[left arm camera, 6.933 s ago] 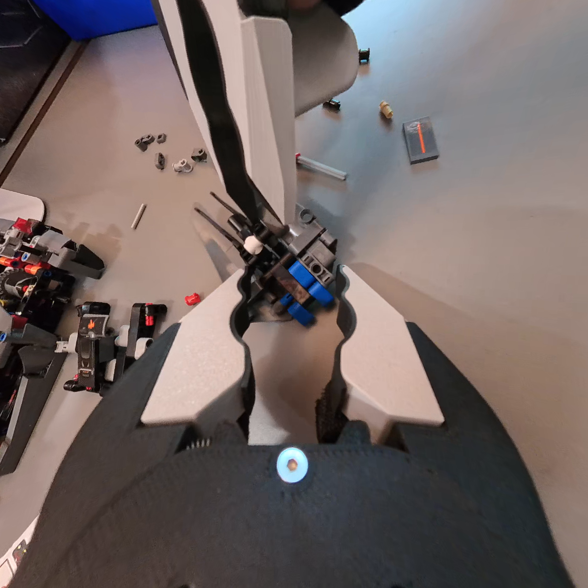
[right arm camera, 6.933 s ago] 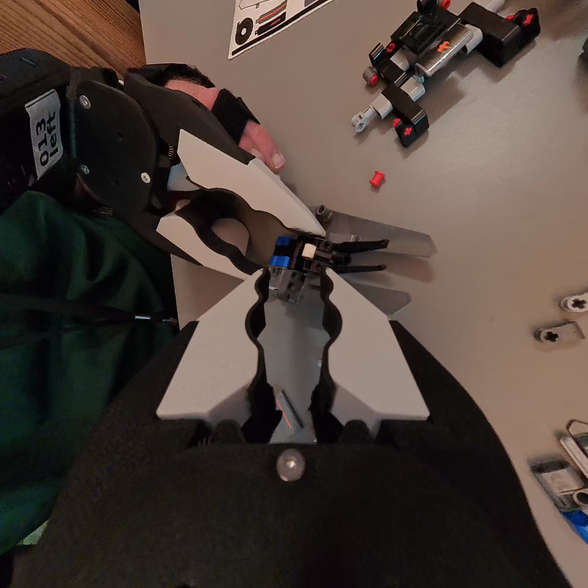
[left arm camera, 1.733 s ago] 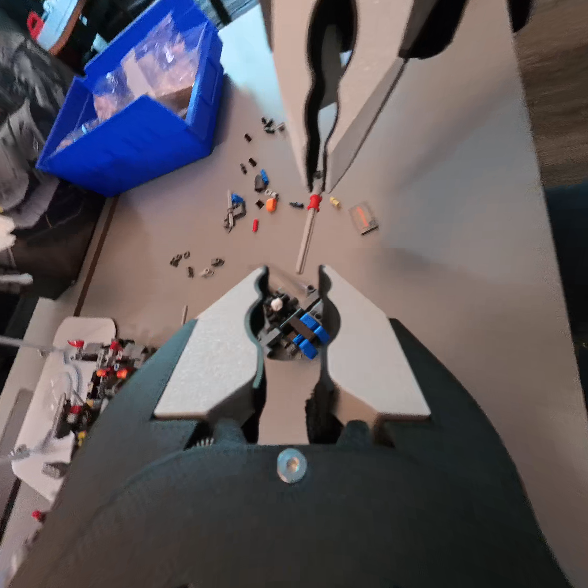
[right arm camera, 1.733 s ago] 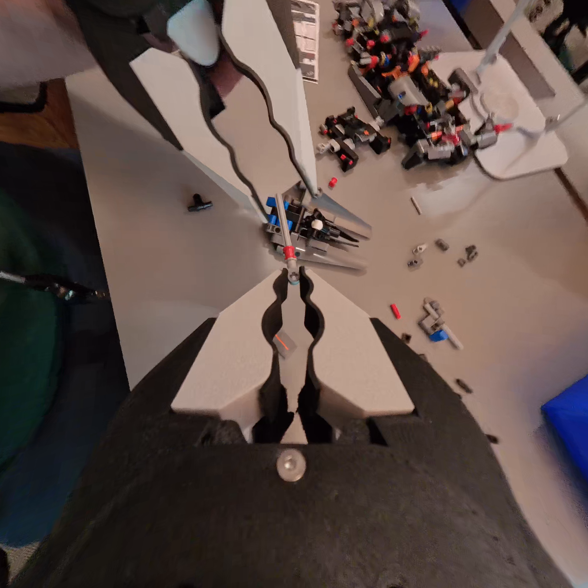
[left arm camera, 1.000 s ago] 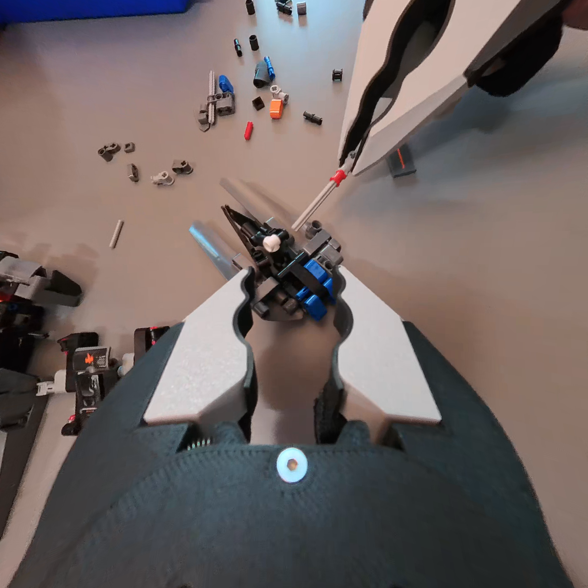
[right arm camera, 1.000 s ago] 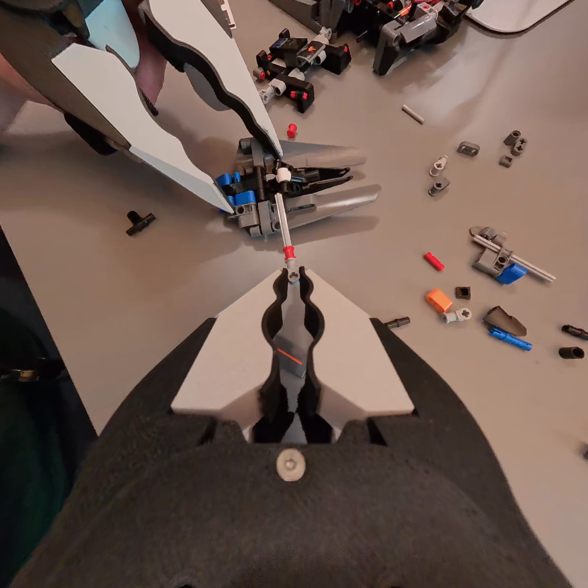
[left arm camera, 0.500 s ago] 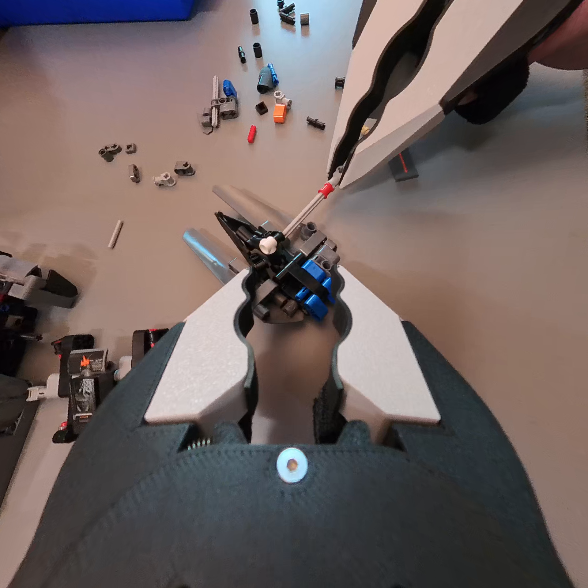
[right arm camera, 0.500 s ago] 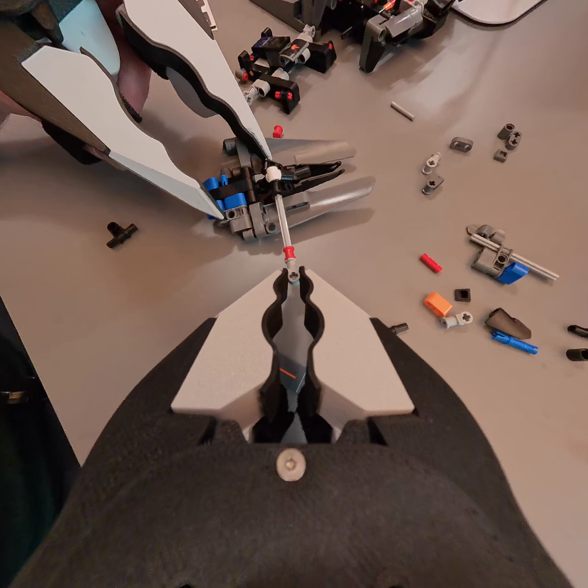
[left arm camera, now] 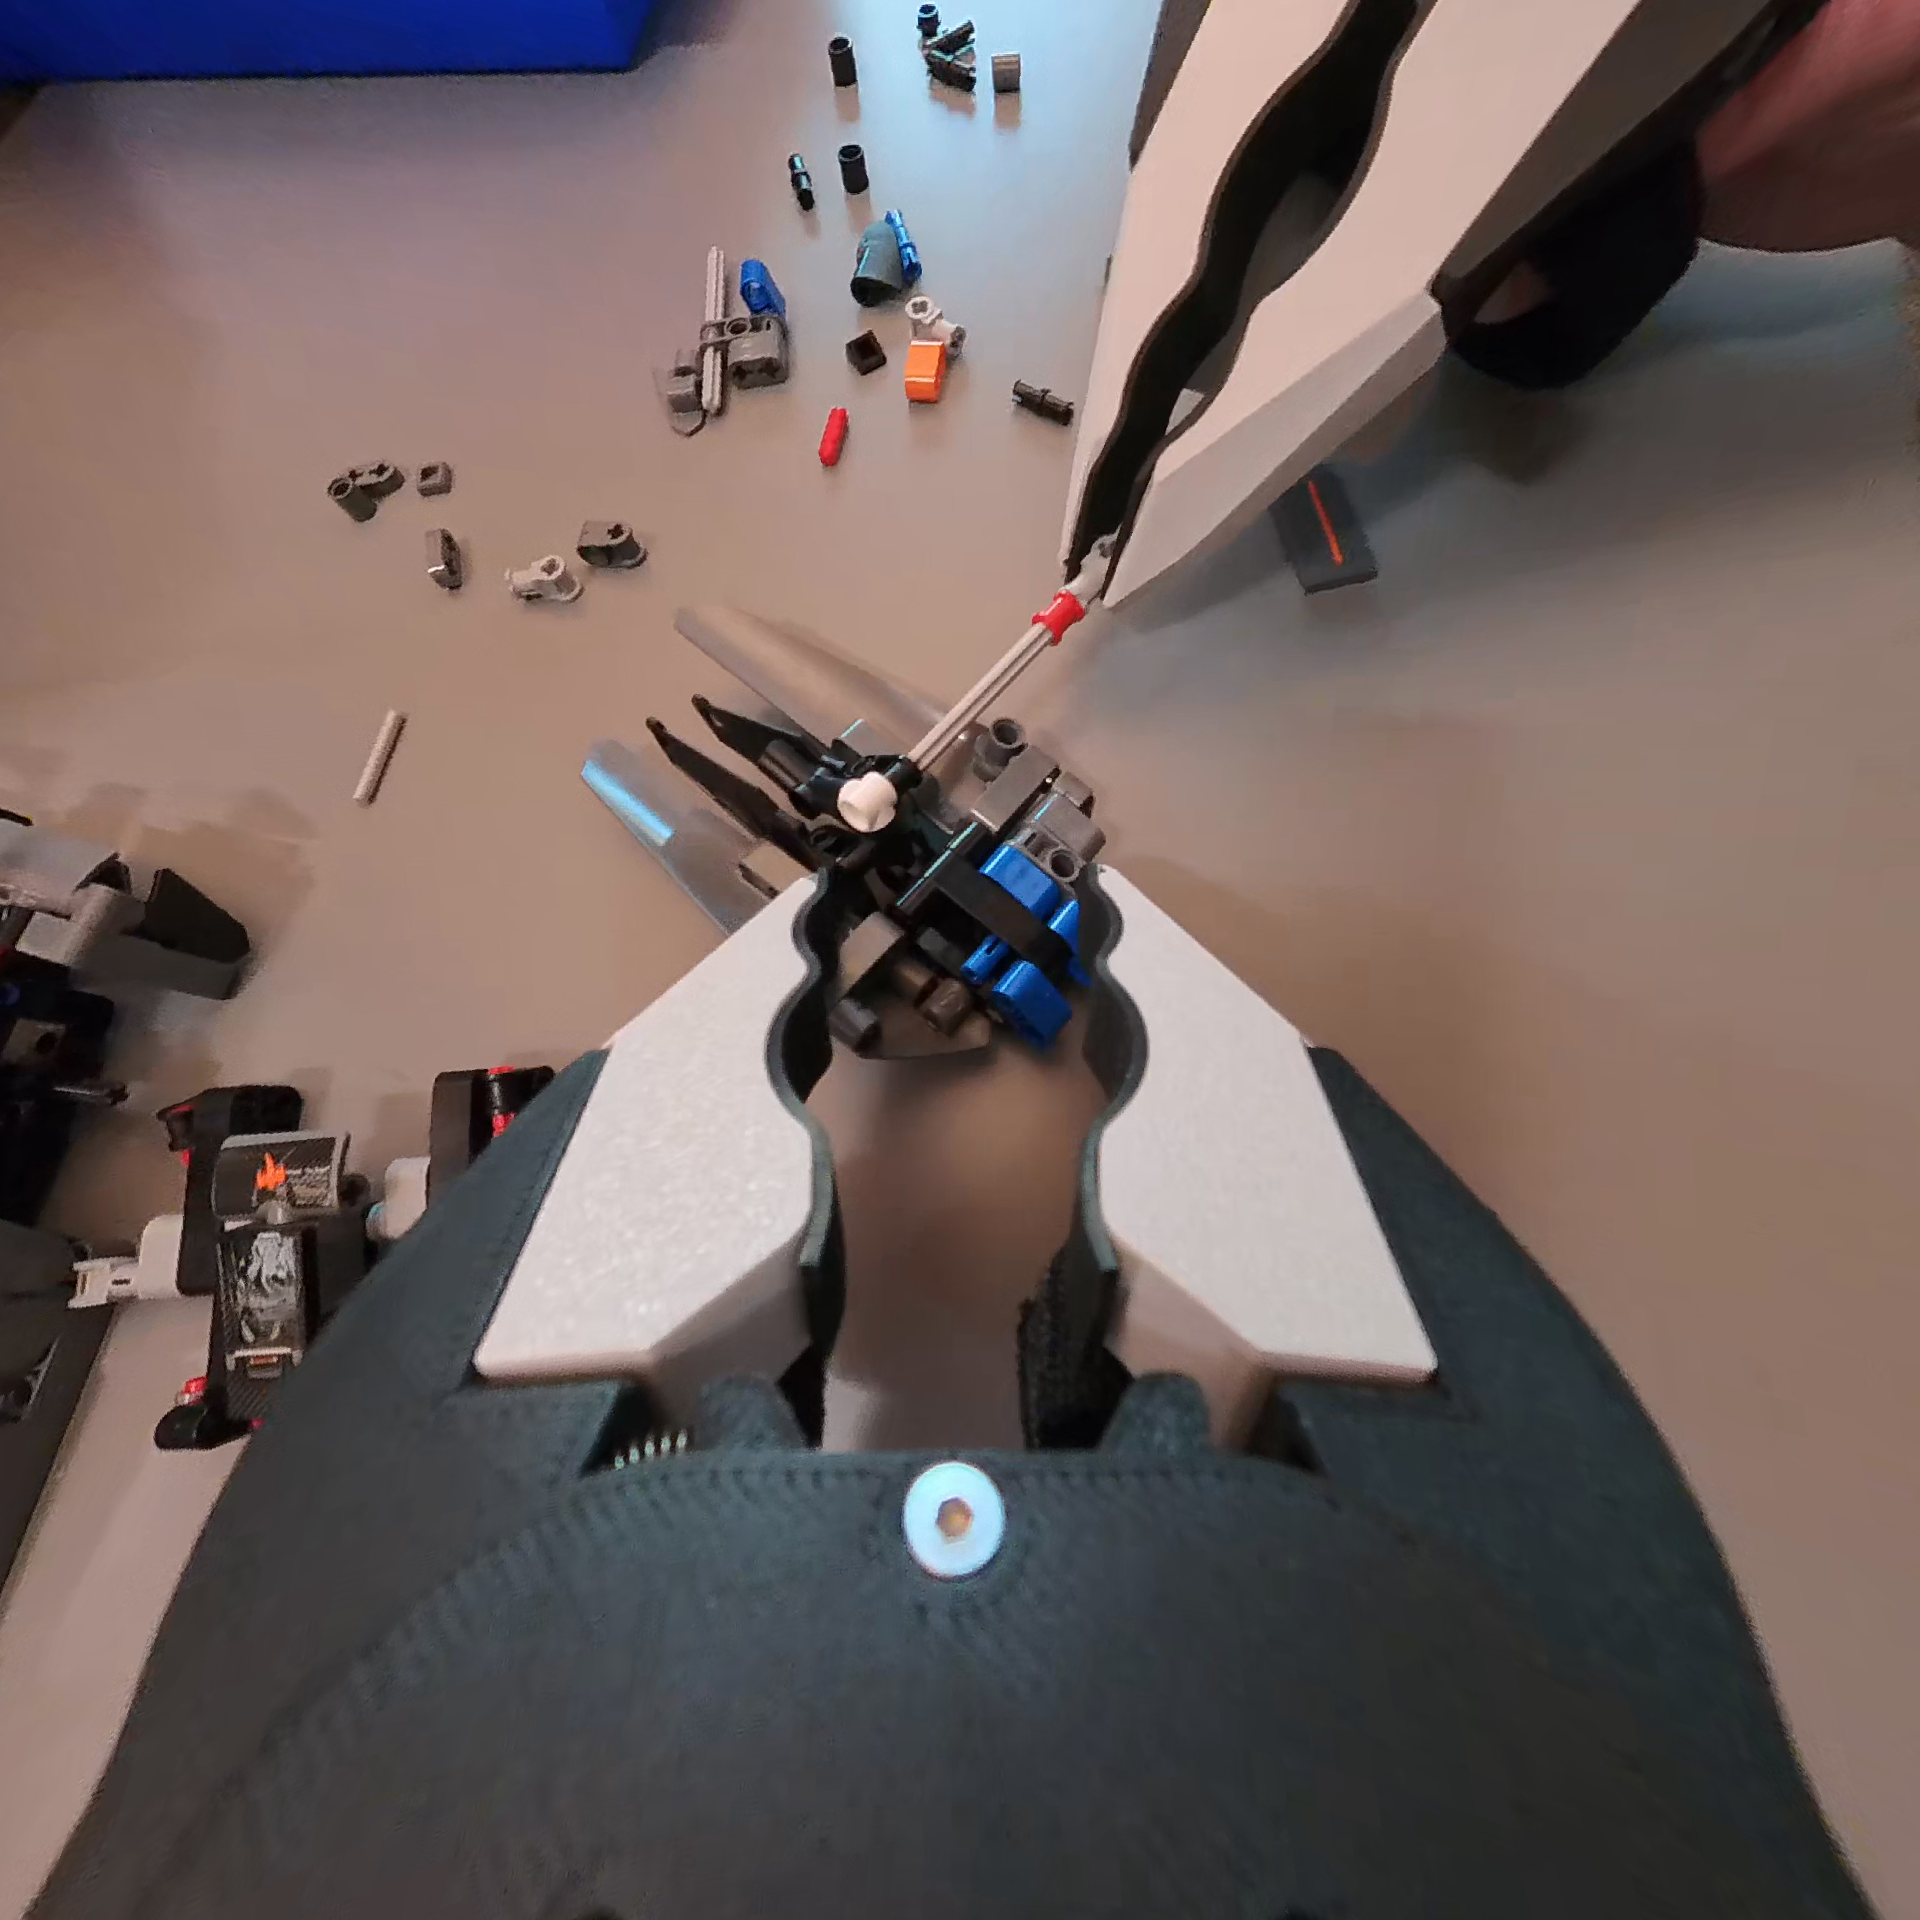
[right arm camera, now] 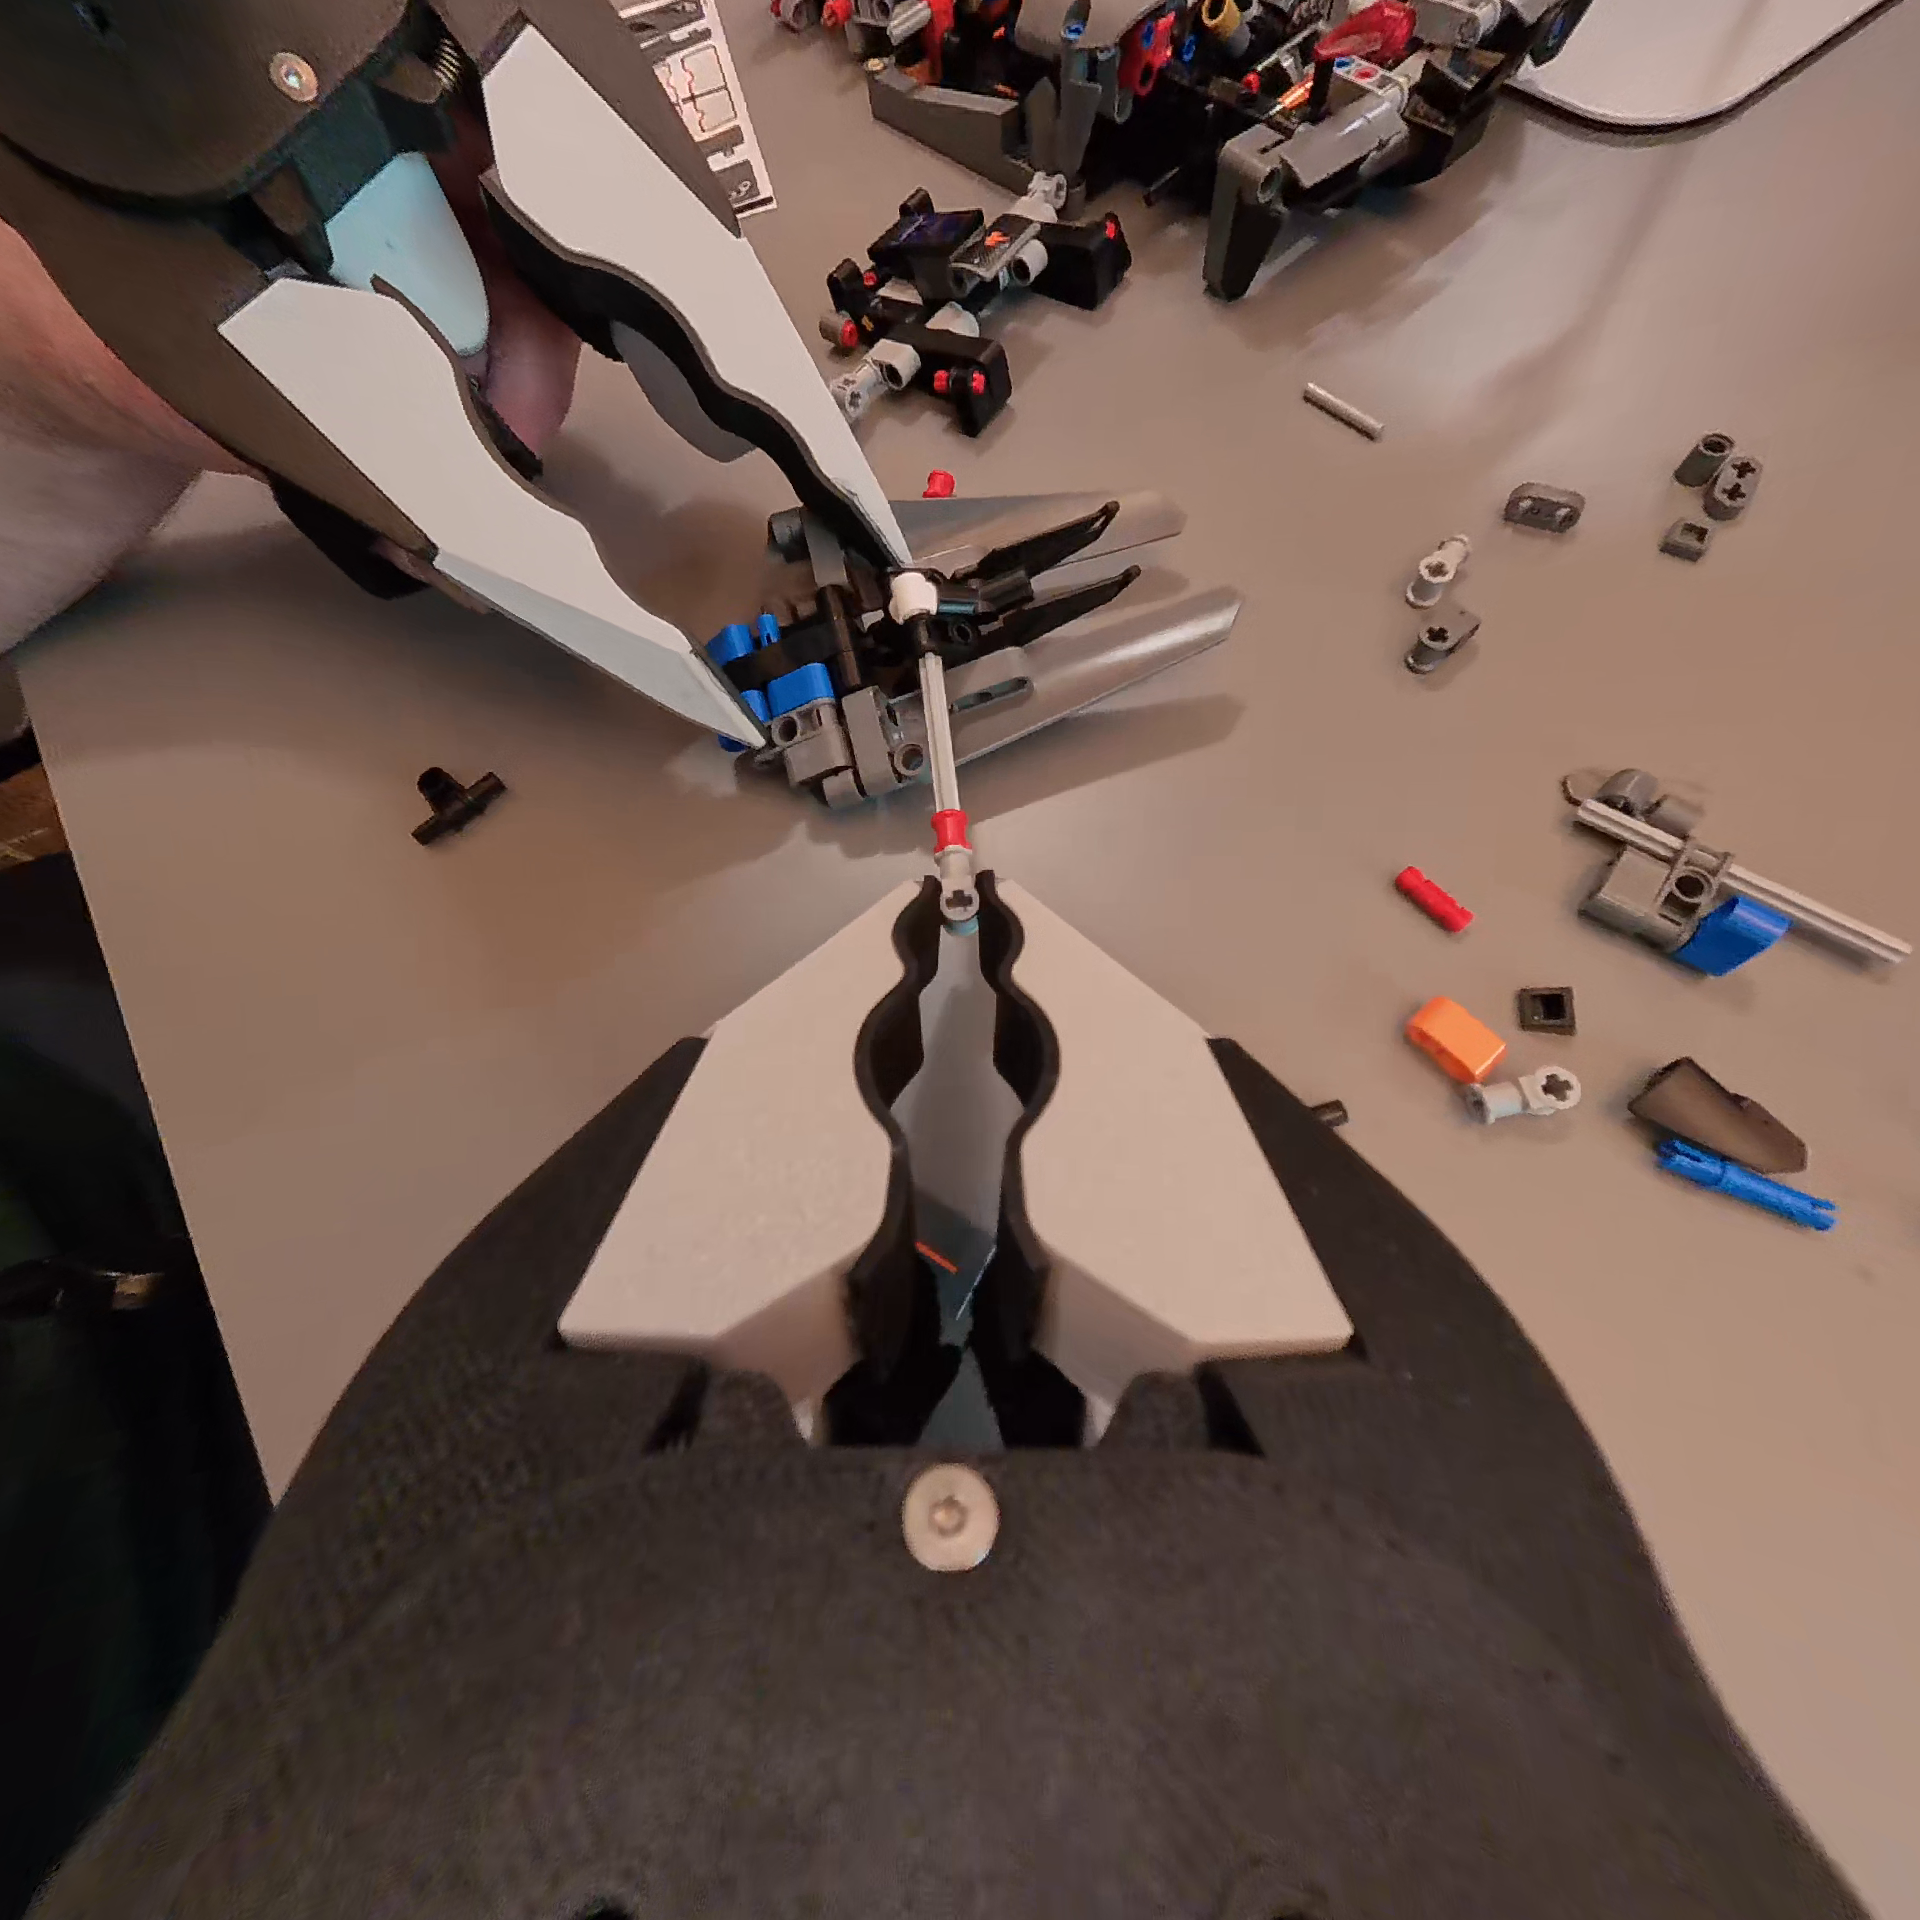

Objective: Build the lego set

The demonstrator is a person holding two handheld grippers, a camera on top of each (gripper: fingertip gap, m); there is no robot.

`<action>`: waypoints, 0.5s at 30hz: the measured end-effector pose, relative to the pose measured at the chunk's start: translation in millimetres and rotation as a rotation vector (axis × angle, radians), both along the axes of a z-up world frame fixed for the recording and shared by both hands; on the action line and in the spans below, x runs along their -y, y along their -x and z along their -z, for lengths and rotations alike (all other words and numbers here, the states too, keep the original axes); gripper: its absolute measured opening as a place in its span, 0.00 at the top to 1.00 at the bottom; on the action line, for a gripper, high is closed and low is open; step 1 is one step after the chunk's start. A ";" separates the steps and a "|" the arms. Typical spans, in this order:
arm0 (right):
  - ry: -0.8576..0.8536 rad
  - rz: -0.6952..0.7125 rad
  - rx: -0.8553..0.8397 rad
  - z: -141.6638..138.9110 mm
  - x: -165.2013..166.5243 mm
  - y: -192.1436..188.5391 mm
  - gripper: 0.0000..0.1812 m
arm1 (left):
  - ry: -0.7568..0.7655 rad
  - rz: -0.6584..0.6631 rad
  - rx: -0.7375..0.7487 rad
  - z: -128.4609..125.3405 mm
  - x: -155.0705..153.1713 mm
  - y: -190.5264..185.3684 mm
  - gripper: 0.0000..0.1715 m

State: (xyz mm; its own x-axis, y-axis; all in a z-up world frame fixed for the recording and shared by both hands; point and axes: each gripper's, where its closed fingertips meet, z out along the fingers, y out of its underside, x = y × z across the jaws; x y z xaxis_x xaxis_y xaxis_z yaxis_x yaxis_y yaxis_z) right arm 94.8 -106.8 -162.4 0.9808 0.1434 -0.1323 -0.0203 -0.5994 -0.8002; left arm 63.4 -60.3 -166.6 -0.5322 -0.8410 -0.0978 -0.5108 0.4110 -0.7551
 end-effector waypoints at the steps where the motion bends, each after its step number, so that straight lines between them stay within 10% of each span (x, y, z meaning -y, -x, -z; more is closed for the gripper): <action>1: -0.007 -0.006 0.003 -0.9 -0.6 0.2 0.97 | 0.001 -0.001 0.001 0.1 -0.6 -0.3 0.74; 15: 0.004 -0.022 0.043 2.7 -4.7 -6.5 0.97 | -0.032 0.023 -0.022 1.0 -3.4 -1.9 0.73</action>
